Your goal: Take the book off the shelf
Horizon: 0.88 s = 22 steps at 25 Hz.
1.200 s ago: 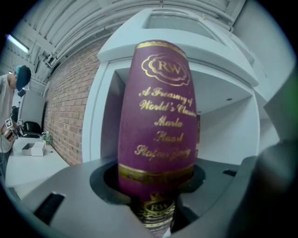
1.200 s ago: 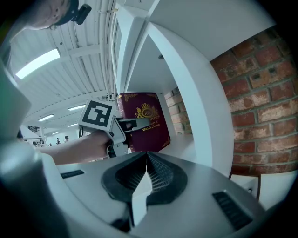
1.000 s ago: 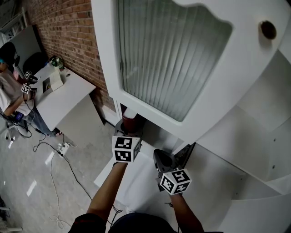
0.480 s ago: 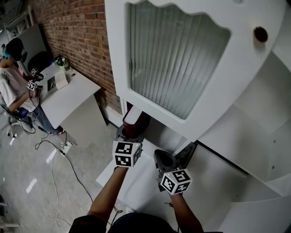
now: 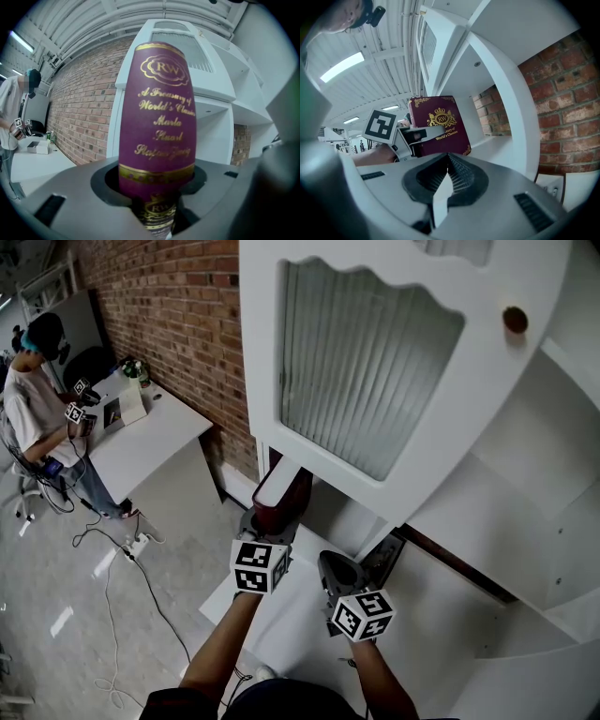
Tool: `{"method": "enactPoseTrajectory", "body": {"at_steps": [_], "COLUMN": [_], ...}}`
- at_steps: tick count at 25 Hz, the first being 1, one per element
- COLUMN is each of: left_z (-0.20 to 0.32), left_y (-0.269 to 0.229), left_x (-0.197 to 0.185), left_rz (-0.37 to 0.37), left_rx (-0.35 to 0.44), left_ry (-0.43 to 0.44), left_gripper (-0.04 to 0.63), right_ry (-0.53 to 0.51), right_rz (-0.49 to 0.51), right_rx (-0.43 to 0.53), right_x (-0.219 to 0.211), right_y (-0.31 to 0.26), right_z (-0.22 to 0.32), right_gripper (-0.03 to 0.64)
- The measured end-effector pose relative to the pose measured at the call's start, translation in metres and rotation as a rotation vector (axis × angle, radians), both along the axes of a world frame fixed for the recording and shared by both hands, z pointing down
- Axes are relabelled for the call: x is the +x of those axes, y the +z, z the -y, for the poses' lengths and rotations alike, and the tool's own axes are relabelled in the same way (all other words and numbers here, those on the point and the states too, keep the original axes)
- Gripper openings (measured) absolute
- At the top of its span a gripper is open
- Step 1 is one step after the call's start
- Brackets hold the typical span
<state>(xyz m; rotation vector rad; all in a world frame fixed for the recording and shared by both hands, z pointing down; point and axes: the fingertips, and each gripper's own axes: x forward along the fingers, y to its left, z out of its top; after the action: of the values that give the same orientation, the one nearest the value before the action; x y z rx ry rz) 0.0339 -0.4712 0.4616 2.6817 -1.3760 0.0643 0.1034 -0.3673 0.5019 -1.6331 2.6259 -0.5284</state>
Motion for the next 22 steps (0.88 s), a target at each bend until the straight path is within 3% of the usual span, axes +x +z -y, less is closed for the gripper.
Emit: {"method": "enactPoseTrajectory", "body": {"at_steps": [22], "left_z": [-0.068], "left_y": [0.001], "left_x": [-0.044], "left_rz": [-0.016], "left_rx": [0.0], "left_ry": [-0.02], "left_gripper": [0.239], "right_ry": [-0.008], "right_rz": [-0.016], "right_rx": [0.053], "right_x": [-0.022], "right_y": [-0.026], "right_z": [-0.035], "right_gripper": [0.018]}}
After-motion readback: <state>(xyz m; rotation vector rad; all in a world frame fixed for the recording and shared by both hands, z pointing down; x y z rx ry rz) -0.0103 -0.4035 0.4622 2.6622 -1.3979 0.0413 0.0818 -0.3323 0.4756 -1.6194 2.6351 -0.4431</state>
